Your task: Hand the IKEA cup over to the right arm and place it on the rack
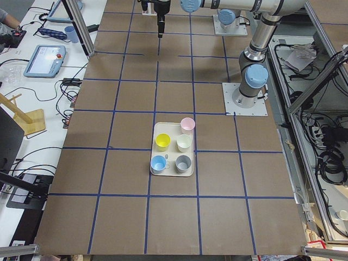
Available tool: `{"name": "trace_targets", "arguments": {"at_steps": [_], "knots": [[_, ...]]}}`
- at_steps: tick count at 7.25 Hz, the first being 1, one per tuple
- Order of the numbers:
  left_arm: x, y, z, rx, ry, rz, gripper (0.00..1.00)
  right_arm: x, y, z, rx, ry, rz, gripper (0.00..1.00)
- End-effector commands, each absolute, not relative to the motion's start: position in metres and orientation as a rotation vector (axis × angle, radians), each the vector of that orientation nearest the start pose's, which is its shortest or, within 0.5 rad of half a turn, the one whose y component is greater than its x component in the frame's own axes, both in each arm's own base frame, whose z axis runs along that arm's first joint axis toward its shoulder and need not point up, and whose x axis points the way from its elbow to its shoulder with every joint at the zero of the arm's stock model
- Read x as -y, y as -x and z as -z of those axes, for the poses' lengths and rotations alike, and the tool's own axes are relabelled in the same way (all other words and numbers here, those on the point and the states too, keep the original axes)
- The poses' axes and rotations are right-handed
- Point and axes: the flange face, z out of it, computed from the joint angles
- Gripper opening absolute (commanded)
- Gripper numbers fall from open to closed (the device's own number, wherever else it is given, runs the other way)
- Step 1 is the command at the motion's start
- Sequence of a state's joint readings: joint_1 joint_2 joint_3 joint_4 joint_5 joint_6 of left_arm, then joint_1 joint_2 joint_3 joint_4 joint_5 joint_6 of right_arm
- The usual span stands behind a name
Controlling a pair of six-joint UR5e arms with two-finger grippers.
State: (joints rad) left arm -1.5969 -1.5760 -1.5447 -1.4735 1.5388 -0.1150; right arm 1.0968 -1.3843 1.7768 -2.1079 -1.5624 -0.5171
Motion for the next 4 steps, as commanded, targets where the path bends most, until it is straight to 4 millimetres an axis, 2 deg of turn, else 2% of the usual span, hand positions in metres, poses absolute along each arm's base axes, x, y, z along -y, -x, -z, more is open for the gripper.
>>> {"name": "trace_targets", "arguments": {"at_steps": [1,4], "knots": [[0.501,0.150,-0.509,-3.174,0.138,0.184,1.00,0.559,0.135,-0.332,-3.181,0.065,0.181,0.57],[0.502,0.151,-0.507,-3.178,0.136,0.181,1.00,0.564,0.138,-0.314,-3.167,0.062,0.138,0.58]]}}
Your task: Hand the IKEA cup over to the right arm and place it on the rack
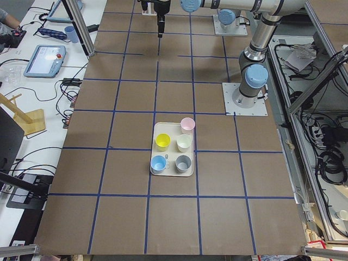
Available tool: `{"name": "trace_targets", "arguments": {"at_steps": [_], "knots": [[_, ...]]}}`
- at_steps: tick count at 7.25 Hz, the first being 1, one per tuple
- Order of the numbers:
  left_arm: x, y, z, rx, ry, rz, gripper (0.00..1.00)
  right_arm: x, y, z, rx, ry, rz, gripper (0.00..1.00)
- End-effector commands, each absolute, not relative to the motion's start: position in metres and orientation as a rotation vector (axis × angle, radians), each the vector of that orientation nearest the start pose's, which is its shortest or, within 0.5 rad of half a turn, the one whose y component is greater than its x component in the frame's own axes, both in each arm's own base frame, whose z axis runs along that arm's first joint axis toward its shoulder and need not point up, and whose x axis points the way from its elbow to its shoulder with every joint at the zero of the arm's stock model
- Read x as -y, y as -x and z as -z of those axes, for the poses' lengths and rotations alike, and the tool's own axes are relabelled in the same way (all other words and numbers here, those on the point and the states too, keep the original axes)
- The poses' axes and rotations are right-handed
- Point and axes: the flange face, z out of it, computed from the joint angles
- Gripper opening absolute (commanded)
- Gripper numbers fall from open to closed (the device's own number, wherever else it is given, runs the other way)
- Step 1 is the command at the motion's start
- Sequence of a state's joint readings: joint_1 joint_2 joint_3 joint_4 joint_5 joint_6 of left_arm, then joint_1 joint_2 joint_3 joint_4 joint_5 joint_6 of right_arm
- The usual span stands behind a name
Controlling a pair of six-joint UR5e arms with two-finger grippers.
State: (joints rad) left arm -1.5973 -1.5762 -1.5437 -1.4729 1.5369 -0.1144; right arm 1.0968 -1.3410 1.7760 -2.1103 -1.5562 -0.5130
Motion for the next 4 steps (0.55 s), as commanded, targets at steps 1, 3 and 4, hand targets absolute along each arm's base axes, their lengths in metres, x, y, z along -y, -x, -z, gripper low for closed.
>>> {"name": "trace_targets", "arguments": {"at_steps": [1,3,4], "knots": [[0.502,0.151,-0.507,-3.180,0.131,0.181,1.00,0.565,0.138,-0.310,-3.164,0.062,0.127,0.60],[0.501,0.151,-0.508,-3.179,0.133,0.183,1.00,0.568,0.140,-0.297,-3.156,0.059,0.094,0.72],[0.501,0.151,-0.508,-3.179,0.133,0.184,1.00,0.569,0.141,-0.296,-3.159,0.056,0.088,0.84]]}}
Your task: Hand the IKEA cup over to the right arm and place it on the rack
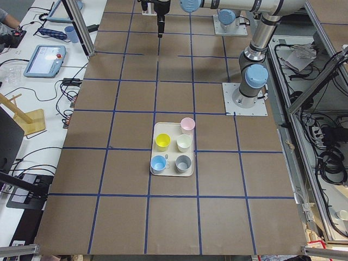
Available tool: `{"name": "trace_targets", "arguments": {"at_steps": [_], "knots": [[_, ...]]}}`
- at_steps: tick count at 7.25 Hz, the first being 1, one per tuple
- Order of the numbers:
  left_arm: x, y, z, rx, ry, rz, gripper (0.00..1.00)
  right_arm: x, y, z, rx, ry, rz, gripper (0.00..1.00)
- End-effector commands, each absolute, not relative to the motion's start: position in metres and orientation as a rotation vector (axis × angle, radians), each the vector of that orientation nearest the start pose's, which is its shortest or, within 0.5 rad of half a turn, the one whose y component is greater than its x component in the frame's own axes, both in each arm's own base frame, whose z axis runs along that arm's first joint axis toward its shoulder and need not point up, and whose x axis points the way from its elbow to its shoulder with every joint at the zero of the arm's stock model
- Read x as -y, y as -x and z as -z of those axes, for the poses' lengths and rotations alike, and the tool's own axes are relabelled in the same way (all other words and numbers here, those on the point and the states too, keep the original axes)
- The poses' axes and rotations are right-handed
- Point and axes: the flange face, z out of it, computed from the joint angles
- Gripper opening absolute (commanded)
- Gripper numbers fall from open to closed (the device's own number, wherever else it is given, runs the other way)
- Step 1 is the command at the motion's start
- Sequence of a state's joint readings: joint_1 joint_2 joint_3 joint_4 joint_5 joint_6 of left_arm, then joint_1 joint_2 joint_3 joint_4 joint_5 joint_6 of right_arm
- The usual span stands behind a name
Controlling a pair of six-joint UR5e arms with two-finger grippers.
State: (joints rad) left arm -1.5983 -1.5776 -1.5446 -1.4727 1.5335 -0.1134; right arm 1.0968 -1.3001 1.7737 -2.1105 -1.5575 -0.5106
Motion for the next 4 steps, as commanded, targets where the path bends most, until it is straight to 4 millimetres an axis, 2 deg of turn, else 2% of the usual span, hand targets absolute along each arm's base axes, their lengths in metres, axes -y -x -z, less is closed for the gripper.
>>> {"name": "trace_targets", "arguments": {"at_steps": [1,2,4], "knots": [[0.501,0.151,-0.509,-3.177,0.133,0.186,1.00,0.568,0.140,-0.294,-3.155,0.056,0.084,1.00],[0.501,0.151,-0.509,-3.175,0.133,0.186,1.00,0.567,0.141,-0.295,-3.160,0.056,0.074,1.00],[0.500,0.151,-0.511,-3.175,0.133,0.191,1.00,0.565,0.139,-0.312,-3.171,0.059,0.103,1.00]]}}
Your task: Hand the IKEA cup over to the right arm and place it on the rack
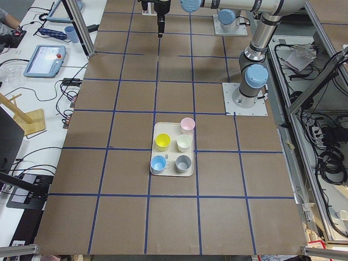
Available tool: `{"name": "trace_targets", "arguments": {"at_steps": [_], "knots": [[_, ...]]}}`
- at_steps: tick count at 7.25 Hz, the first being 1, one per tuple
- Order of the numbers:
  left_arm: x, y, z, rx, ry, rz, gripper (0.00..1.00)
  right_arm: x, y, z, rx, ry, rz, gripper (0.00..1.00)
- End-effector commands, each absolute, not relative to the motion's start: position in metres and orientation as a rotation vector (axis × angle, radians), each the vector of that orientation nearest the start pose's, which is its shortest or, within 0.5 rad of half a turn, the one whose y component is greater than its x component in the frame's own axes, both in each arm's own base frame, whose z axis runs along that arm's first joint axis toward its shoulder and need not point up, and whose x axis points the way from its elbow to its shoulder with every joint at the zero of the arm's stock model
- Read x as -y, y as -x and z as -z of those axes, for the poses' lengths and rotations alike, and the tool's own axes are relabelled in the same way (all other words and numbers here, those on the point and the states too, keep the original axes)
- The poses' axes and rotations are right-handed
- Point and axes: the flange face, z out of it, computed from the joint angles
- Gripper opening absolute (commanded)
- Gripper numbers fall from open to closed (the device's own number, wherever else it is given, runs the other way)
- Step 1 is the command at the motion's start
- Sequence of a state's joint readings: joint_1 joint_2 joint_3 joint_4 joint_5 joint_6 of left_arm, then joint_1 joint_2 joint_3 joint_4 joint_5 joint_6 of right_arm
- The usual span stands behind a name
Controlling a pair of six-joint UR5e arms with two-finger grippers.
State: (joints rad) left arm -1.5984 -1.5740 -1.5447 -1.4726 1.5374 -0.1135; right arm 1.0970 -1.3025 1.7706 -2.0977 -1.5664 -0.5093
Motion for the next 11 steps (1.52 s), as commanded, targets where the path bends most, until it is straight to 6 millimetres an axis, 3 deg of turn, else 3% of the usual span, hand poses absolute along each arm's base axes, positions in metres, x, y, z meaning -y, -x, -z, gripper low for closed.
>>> {"name": "trace_targets", "arguments": {"at_steps": [1,2,4,5,7,9,11], "knots": [[0.501,0.151,-0.510,-3.175,0.133,0.191,1.00,0.553,0.131,-0.337,-3.160,0.064,0.096,1.00],[0.500,0.151,-0.511,-3.175,0.136,0.193,1.00,0.530,0.118,-0.376,-3.155,0.066,0.091,1.00],[0.501,0.151,-0.510,-3.175,0.133,0.191,1.00,0.463,0.078,-0.453,-3.126,0.049,0.064,1.00],[0.501,0.151,-0.511,-3.175,0.136,0.193,1.00,0.437,0.056,-0.475,-3.056,-0.071,0.065,1.00],[0.500,0.150,-0.511,-3.172,0.145,0.196,1.00,0.422,-0.008,-0.490,-3.040,-0.133,0.044,1.00],[0.508,0.149,-0.514,-3.167,0.158,0.201,1.00,0.416,-0.091,-0.488,-3.041,-0.165,0.027,1.00],[0.508,0.149,-0.513,-3.167,0.160,0.198,1.00,0.402,-0.149,-0.483,-3.041,-0.151,0.011,1.00]]}}
